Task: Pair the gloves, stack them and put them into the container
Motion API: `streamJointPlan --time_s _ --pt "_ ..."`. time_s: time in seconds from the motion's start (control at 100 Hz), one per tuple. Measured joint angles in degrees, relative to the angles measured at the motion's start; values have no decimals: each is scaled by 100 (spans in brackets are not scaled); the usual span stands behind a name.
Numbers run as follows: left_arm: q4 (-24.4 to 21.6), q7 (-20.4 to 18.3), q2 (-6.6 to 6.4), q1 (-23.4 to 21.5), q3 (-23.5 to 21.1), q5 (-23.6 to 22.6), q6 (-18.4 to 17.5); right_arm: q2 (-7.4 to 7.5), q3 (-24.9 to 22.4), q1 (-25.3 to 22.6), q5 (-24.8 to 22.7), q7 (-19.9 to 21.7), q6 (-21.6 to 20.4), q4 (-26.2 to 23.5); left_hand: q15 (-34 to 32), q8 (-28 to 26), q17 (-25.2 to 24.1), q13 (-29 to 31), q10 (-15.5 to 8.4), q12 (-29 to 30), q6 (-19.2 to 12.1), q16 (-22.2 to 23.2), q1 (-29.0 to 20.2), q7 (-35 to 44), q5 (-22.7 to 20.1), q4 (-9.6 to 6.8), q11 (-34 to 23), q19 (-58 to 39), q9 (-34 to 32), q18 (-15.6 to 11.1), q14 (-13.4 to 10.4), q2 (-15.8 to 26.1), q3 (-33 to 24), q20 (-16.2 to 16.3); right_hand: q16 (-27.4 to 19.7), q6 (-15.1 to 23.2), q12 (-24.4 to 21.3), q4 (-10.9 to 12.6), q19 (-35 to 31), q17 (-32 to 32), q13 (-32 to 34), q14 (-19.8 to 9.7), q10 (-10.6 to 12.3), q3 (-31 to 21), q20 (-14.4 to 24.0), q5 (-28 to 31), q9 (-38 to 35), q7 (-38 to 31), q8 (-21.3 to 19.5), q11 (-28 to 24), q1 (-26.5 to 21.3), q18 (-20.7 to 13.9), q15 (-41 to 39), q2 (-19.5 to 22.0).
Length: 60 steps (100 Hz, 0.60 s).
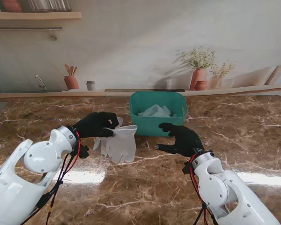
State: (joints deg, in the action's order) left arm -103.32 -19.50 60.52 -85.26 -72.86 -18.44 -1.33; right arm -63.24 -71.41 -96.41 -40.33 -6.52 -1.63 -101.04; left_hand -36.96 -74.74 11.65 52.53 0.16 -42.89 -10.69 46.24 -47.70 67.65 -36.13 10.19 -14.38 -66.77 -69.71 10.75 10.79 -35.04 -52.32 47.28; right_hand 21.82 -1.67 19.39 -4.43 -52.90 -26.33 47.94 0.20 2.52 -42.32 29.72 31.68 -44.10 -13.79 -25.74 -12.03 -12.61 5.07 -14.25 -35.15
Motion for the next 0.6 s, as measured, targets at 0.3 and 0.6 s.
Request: streamJointPlan --time_s 0.3,0.6 --pt "1 114 3 -102 433 26 -250 -12 316 209 762 305 -178 129 0 -4 52 1 0 0 2 2 0 0 0 -1 2 0 -1 -18 1 0 0 42 438 326 755 0 -53 58 -4 6 14 -26 241 618 -589 -742 -577 -657 58 2 -413 -1" --pt "-31 259 41 -219 509 11 -270 -148 625 329 799 -407 -538 379 0 -8 58 1 0 0 3 2 0 -1 0 -1 8 0 -1 -24 1 -1 0 49 1122 836 1509 0 -503 -54 155 3 177 587 736 1660 -1431 -1439 -1223 -1279 -1192 99 -1243 -241"
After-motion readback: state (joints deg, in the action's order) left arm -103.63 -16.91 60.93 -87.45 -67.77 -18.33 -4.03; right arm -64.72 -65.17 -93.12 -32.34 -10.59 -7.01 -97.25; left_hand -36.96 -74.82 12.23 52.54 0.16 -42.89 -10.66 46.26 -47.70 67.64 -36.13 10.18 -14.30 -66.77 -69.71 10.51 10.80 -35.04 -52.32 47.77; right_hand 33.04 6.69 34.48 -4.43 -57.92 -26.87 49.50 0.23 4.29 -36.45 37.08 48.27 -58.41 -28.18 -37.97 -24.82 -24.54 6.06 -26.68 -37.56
